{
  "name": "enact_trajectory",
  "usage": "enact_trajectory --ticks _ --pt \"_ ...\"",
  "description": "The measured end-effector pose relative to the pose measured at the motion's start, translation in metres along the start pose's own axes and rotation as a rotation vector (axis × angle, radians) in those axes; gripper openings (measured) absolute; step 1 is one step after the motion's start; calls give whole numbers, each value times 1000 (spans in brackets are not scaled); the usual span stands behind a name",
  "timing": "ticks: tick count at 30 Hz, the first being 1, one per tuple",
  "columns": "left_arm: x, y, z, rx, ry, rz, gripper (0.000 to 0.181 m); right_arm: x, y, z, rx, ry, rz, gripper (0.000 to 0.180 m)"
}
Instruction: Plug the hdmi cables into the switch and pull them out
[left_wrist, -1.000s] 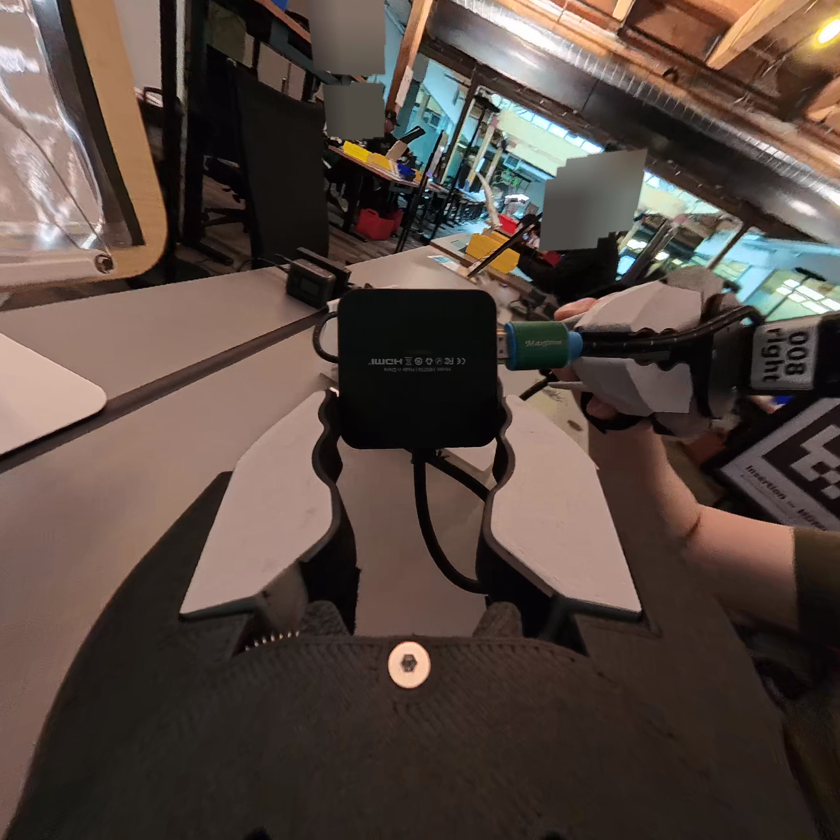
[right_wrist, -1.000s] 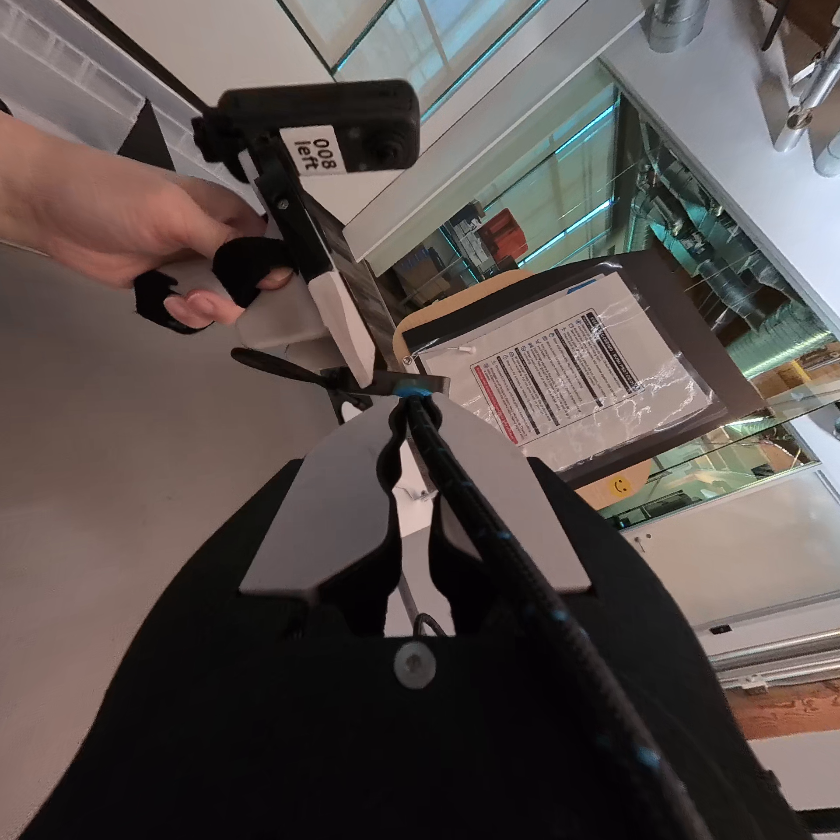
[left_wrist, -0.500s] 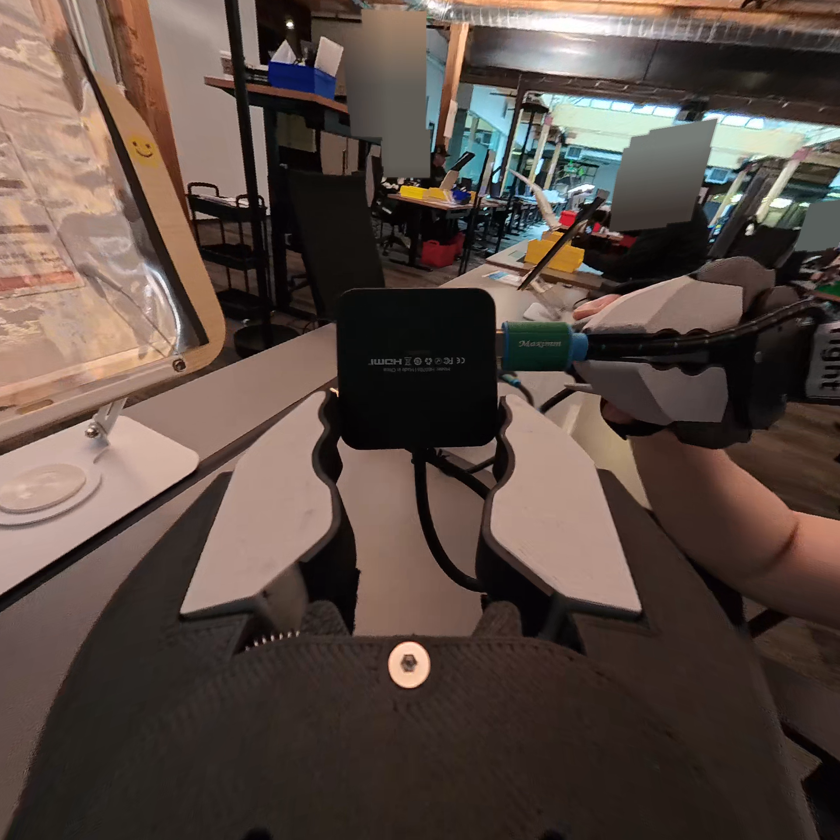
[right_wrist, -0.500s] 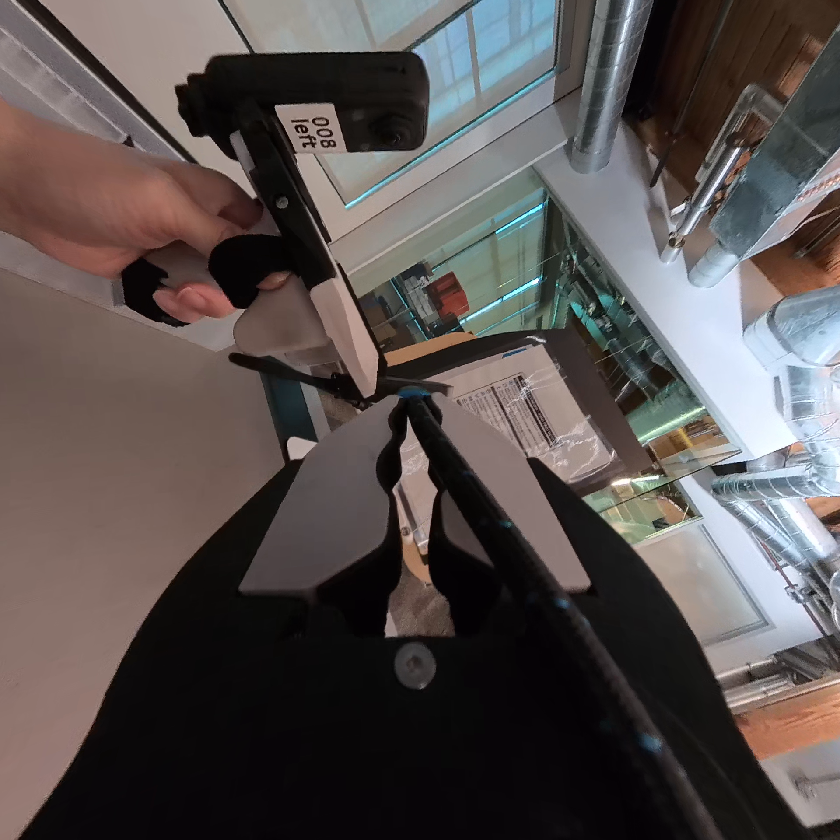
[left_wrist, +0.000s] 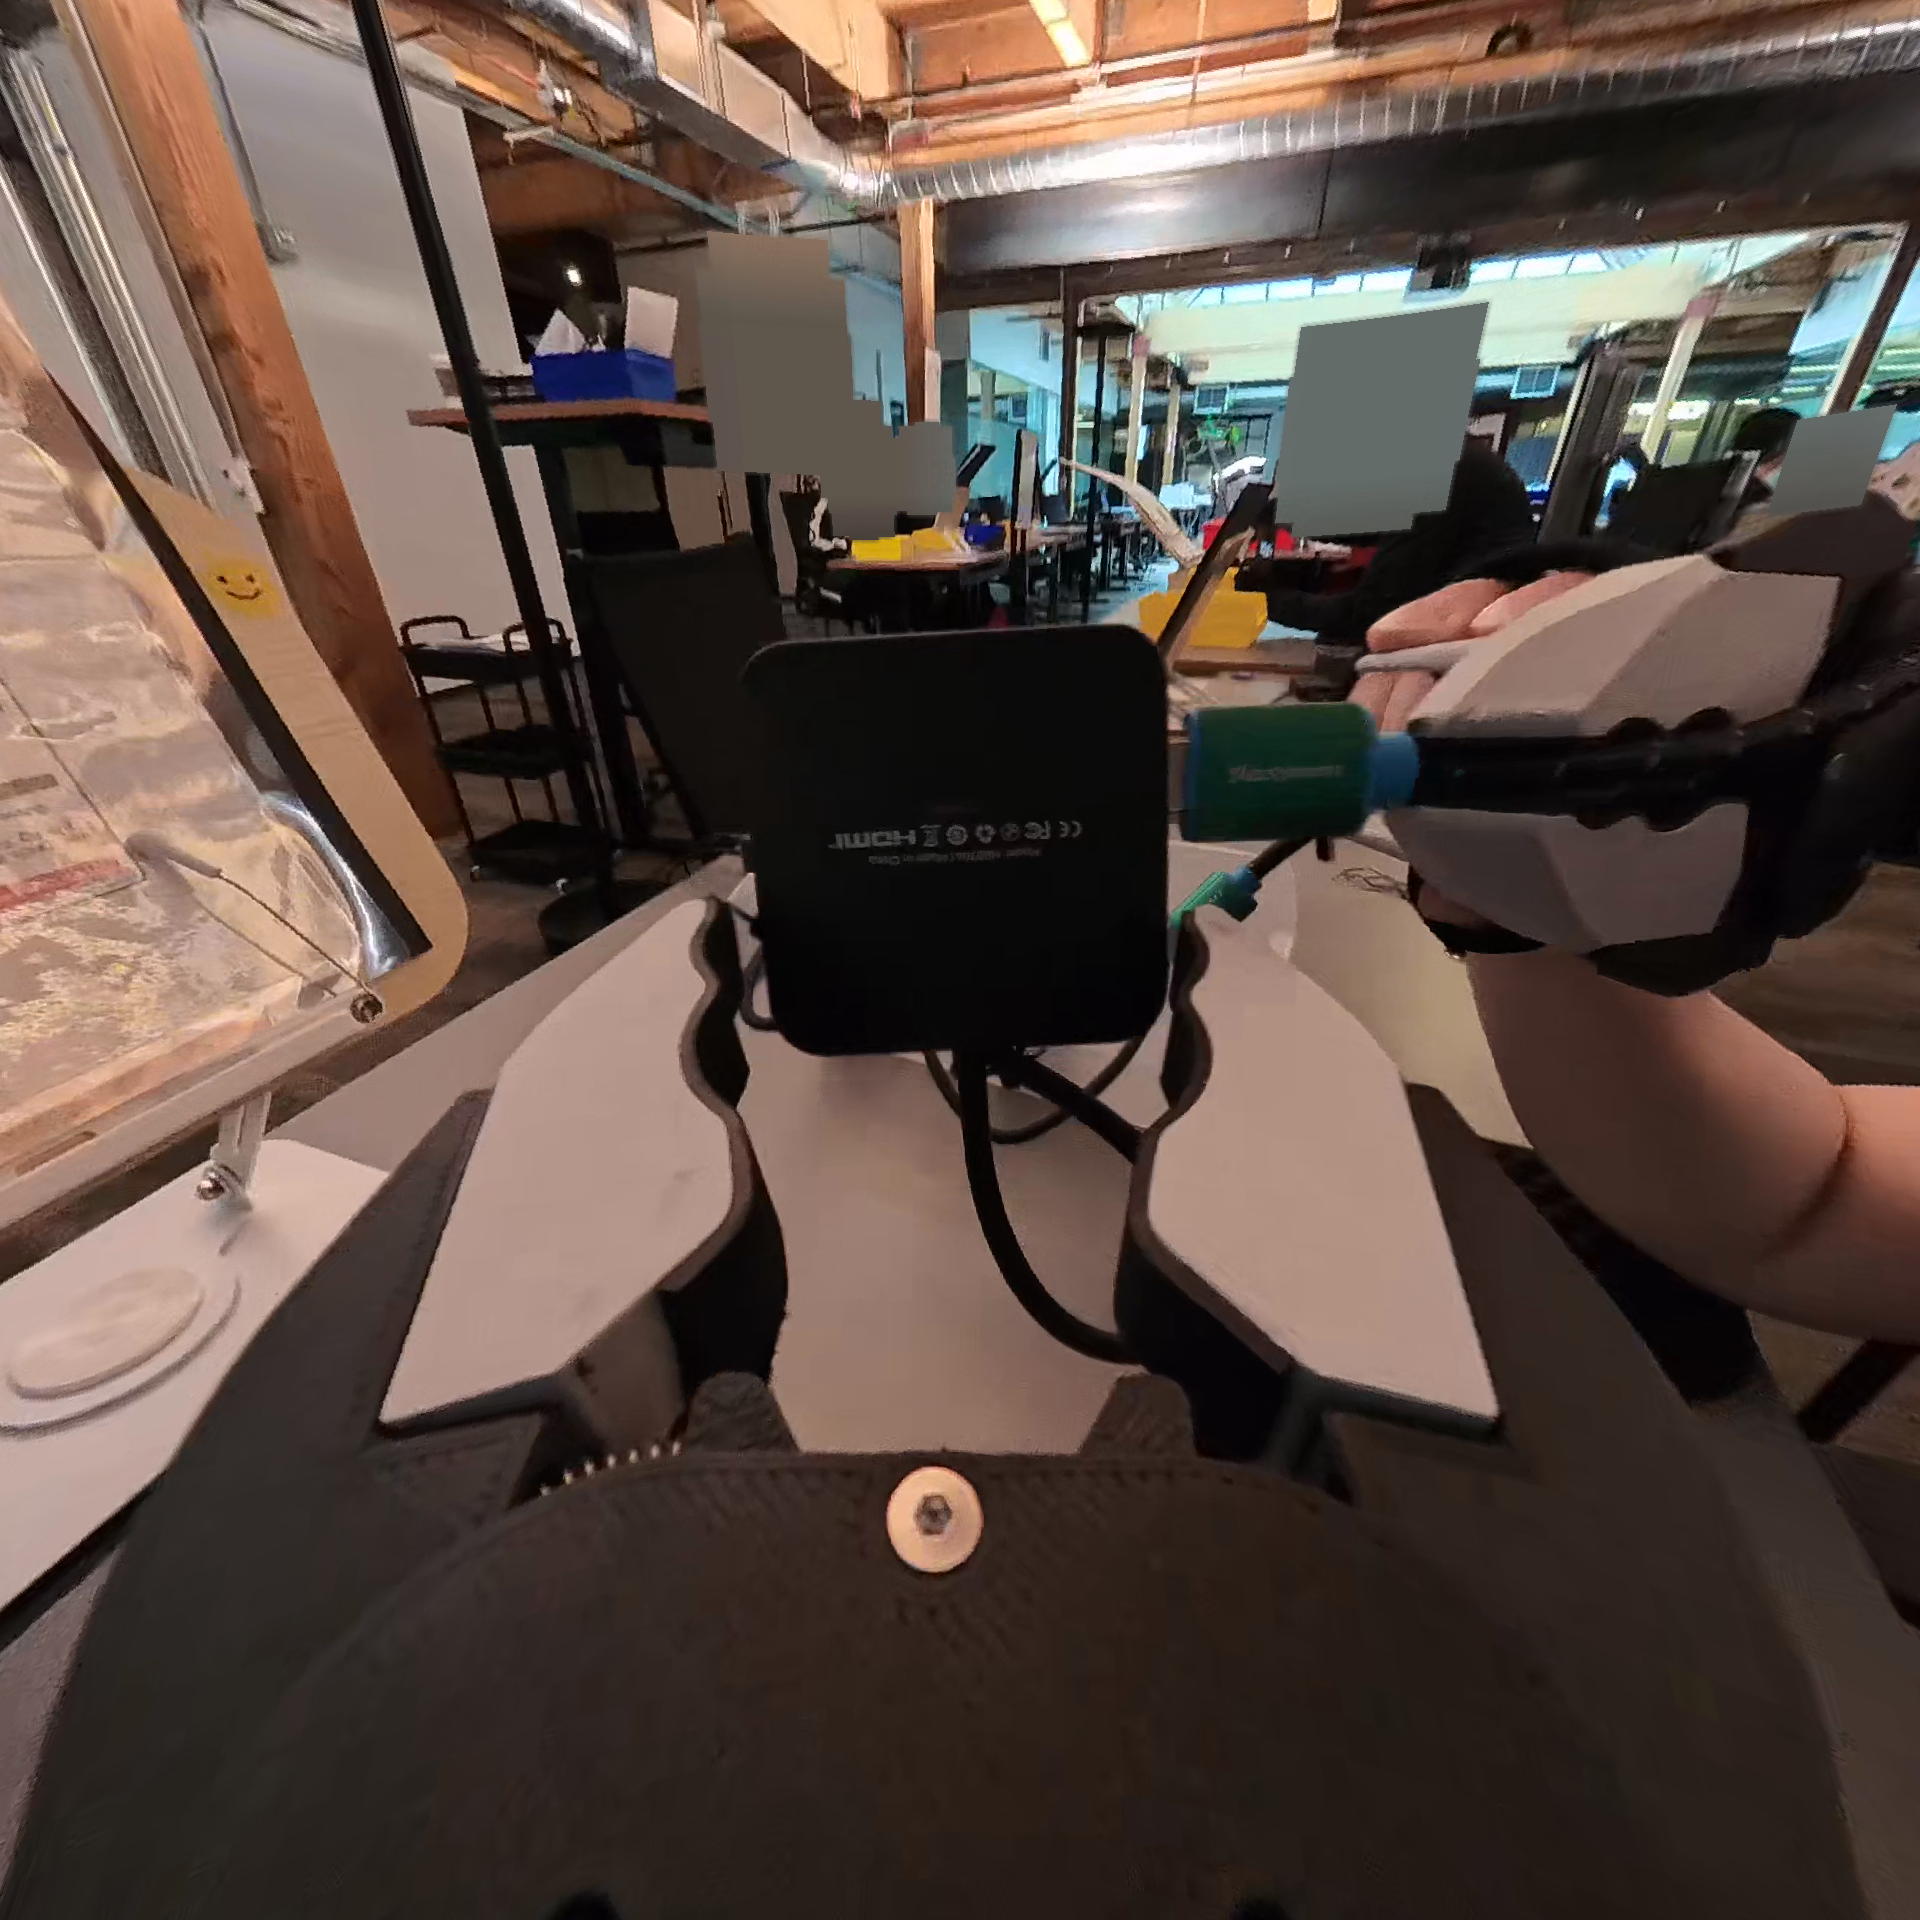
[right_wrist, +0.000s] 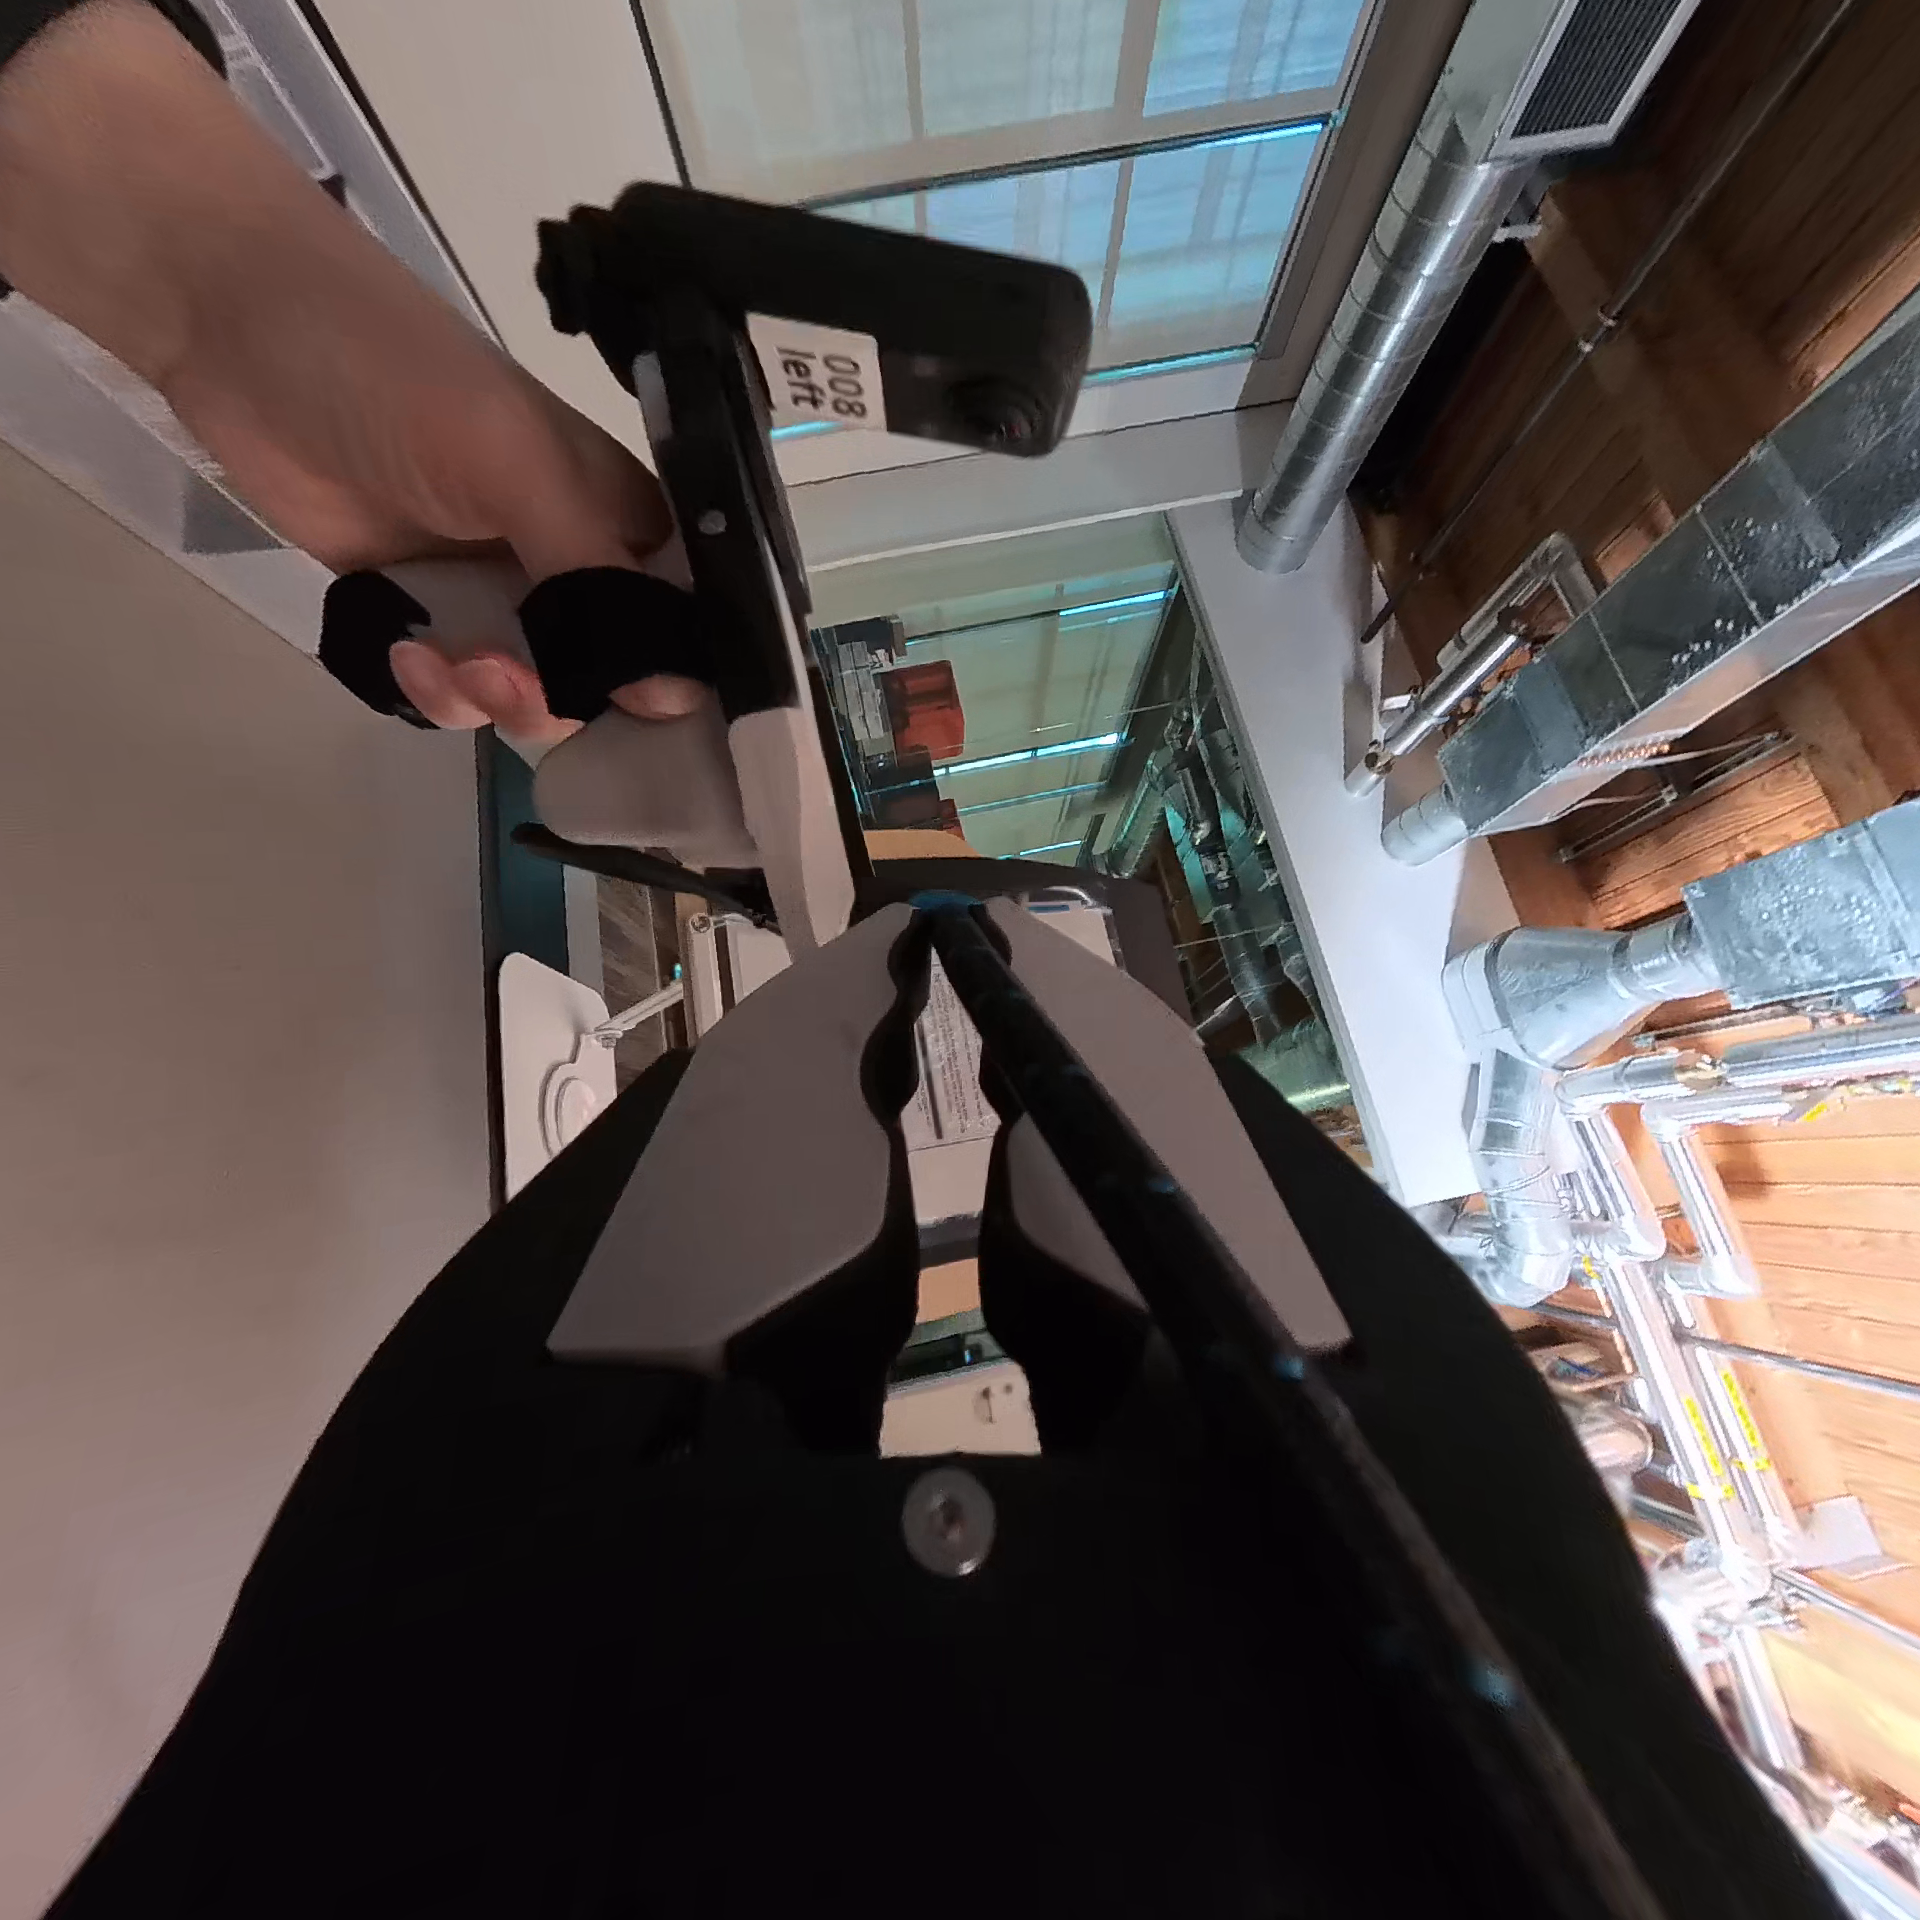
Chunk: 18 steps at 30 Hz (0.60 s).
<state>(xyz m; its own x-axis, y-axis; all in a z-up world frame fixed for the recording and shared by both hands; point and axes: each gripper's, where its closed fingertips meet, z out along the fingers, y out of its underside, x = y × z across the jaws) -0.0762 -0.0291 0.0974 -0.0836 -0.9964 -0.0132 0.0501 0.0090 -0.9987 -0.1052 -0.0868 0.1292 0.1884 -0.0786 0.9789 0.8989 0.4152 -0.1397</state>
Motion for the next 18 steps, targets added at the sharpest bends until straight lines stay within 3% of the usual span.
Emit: enact_trajectory --ticks 3,8,18 --pt "0 3 0 -21 17 -17 82 -3 -4 0 19 -1 -34 7" --pt "6 6 0 -59 33 63 74 -5 -7 -2 85 2 -3 7" --pt "0 10 -10 -205 -88 207 72 -5 -3 -2 186 -15 148 8"
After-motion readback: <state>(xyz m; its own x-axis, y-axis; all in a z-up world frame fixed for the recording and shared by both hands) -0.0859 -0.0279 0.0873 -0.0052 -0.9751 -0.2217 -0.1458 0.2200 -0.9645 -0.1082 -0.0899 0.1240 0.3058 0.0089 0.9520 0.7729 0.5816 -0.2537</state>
